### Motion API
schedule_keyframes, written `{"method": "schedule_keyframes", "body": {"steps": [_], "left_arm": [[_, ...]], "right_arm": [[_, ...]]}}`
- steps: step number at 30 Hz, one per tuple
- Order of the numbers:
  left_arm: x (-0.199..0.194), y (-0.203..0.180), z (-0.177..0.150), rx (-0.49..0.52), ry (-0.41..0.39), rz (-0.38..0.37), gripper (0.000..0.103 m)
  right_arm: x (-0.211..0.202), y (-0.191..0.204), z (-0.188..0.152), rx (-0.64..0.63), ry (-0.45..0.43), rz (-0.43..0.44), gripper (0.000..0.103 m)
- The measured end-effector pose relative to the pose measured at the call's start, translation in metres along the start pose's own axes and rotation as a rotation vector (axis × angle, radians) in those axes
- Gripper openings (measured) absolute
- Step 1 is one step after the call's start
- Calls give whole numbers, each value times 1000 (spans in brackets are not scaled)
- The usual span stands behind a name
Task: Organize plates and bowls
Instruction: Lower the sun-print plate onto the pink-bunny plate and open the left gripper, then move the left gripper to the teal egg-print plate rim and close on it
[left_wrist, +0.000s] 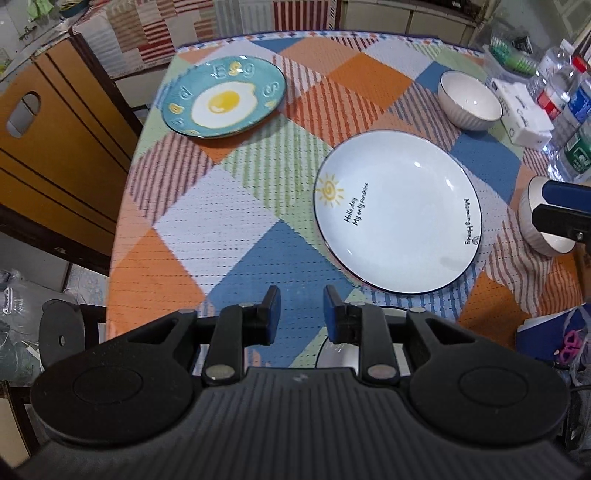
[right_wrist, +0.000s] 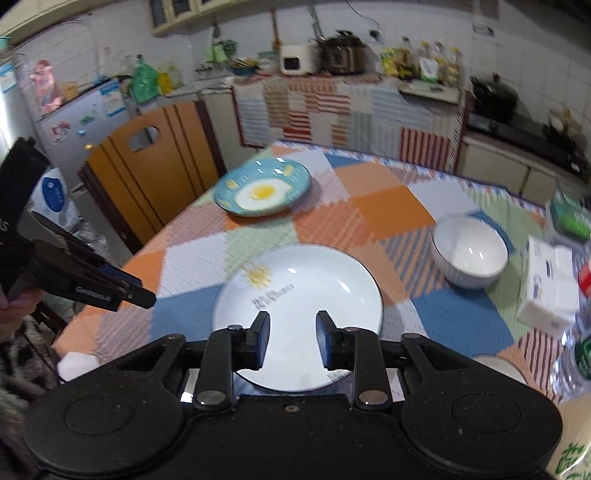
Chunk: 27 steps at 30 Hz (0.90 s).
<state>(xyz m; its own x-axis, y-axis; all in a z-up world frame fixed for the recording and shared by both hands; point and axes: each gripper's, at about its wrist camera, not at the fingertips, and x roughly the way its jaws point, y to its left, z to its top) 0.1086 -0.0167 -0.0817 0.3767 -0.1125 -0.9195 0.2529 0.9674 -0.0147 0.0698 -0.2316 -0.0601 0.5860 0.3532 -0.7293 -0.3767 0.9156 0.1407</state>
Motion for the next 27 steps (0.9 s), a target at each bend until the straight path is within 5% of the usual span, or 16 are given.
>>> {"method": "schedule_keyframes", "body": {"steps": [2,8,27], "left_arm": [[-6,7,0,-20,-14,3,44],[-13,32,0,-69,-40,4,52],[-23,94,48,-144,-279,-29,62]], "right_arm": [[-3,9,7,-25,-9,-10,42],[-2,25,26,-89,-20,-16,62],[53,36,109,-141,-81,184,67]]}}
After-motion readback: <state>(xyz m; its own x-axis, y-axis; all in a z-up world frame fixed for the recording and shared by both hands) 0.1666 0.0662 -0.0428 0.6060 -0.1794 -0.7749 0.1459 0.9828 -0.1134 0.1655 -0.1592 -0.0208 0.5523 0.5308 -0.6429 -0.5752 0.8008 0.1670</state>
